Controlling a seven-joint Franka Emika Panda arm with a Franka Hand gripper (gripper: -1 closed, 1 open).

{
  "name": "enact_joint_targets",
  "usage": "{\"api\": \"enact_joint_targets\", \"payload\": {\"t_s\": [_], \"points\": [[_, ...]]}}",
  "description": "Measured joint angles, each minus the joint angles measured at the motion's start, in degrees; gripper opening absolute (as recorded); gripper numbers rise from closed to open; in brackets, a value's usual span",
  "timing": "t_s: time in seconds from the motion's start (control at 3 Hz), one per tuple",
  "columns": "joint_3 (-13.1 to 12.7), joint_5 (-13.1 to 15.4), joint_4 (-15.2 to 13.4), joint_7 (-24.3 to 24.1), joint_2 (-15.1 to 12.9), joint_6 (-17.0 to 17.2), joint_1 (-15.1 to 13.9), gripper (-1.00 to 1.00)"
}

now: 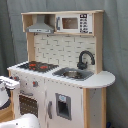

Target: Play with the kitchen

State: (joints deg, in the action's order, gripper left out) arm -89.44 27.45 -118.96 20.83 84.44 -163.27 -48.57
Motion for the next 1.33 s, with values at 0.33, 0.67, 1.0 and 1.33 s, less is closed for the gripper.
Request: {"api": "enact_joint_targets", "payload": {"t_s": [0.33,0.67,1.0,1.33], "points": [[-0.3,0.0,3.3,1.3,0.0,-2.8,-3.6,1.0],[-0.7,-0.2,4.7,1.3,-0.1,-5.0,-5.7,1.0],[-0.7,-0.2,4.7,1.3,-0.1,-5.0,-5.7,-1.0],[-0.1,-0.4,4.1,-3.7,-0.1,-4.9,-5.4,-1.0]]}}
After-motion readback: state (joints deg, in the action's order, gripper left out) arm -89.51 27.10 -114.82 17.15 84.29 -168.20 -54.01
